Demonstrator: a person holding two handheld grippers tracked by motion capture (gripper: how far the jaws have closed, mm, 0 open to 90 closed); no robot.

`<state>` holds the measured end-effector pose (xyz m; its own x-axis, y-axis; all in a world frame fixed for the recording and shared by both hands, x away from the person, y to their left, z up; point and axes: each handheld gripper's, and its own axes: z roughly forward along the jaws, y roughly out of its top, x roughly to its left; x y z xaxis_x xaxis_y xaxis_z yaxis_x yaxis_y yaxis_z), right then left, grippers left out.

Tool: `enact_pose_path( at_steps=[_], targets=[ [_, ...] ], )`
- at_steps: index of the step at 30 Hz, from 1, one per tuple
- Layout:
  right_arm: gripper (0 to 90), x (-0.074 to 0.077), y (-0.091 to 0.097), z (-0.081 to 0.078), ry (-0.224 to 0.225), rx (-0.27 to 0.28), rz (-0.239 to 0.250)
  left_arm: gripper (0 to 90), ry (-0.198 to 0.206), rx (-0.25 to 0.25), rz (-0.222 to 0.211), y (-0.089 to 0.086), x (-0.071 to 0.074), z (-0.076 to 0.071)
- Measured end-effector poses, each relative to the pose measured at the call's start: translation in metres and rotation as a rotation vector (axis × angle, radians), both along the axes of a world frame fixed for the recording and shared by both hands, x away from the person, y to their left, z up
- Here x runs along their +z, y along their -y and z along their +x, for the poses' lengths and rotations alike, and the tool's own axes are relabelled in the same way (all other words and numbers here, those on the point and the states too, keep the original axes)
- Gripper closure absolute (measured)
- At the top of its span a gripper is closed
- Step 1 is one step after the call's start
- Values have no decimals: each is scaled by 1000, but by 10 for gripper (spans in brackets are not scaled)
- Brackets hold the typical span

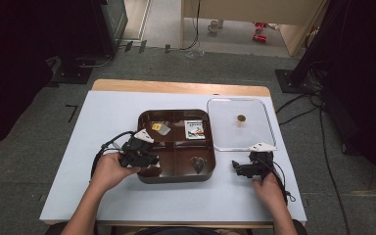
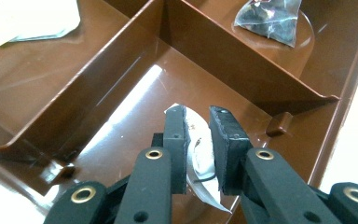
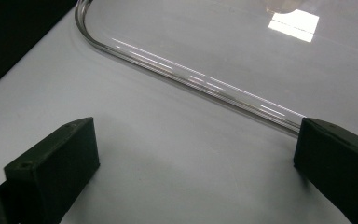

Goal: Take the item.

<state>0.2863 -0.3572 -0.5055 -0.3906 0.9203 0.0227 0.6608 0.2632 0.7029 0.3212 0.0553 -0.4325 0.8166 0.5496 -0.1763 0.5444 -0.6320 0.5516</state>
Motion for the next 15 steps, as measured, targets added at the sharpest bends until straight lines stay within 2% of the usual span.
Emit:
enact_pose_path(
  at_steps=[11,15],
  targets=[
    [0,0,0,0,-3,0,1,780,27,46,-30,-17,8,0],
    [0,0,0,0,-3,0,1,780,40,67,-58,-26,14,0]
  ],
)
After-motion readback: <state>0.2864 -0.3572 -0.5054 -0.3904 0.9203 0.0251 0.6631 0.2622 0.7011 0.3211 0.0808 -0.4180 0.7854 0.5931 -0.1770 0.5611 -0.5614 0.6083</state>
